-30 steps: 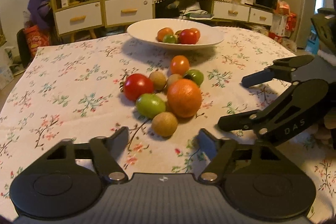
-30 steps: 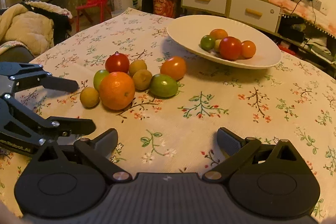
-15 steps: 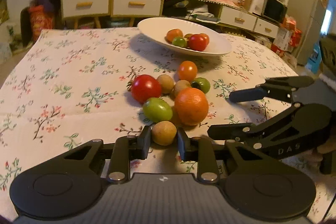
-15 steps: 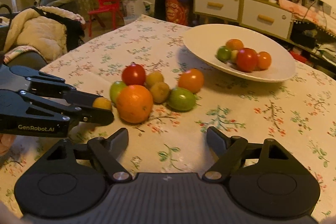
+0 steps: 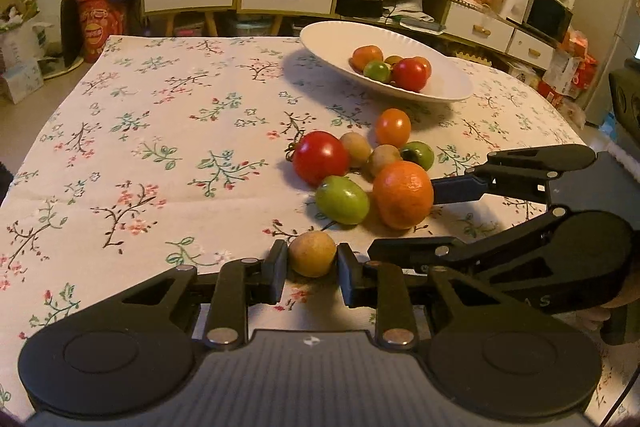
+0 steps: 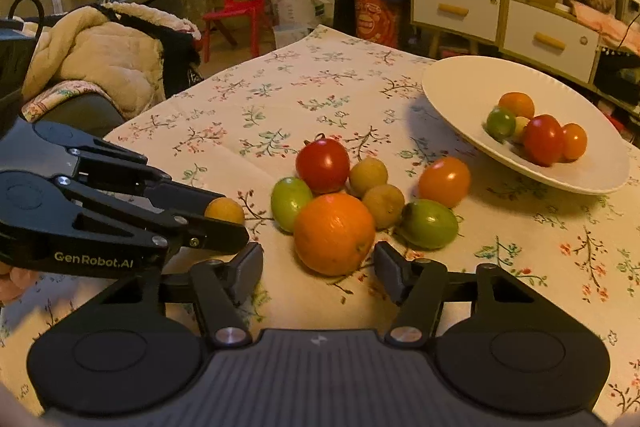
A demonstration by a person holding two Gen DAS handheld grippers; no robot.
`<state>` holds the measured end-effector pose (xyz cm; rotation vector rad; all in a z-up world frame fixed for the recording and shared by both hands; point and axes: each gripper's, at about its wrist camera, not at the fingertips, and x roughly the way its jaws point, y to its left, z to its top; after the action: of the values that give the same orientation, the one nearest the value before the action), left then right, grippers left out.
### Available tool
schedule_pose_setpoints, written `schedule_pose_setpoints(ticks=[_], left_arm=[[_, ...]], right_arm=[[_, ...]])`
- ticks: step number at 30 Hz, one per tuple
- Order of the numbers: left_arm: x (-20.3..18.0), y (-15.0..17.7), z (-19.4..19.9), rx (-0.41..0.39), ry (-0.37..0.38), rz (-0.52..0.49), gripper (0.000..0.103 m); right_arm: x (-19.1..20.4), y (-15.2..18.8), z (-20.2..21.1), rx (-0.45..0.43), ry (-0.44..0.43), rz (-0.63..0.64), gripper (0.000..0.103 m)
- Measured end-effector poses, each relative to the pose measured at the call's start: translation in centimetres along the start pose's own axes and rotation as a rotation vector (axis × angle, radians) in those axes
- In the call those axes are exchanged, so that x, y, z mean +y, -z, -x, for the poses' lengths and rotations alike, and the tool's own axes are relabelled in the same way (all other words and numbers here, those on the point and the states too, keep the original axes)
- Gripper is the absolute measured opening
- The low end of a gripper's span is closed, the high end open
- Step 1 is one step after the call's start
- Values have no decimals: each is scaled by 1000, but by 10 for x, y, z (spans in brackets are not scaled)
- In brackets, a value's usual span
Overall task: Organize fruits
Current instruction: 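Close the left gripper on the brown fruit while the right gripper grasps the orange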
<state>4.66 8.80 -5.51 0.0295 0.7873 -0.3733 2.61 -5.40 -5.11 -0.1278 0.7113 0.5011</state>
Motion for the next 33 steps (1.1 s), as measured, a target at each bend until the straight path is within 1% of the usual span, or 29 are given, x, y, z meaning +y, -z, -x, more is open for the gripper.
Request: schedule_pose_setpoints(ticks=[8,10,12,27,33], left_arm=[[0,0,0,3,-5,-8,18],[-1,0,0,4,-5,-8,18],[-1,0,0,4,-6,-9,18],[1,-3,4,1,11,3,18],[-4,-7,5,-7,25,-1,18]], right_arm=[[0,2,1,-4,11,1,44],[-1,1,2,-5,15,1,39],[-3,0,2,-5,15,-10,37],[-10,5,14,-2,19,-29,36],[-14,4,24,-19,17,-41,36]])
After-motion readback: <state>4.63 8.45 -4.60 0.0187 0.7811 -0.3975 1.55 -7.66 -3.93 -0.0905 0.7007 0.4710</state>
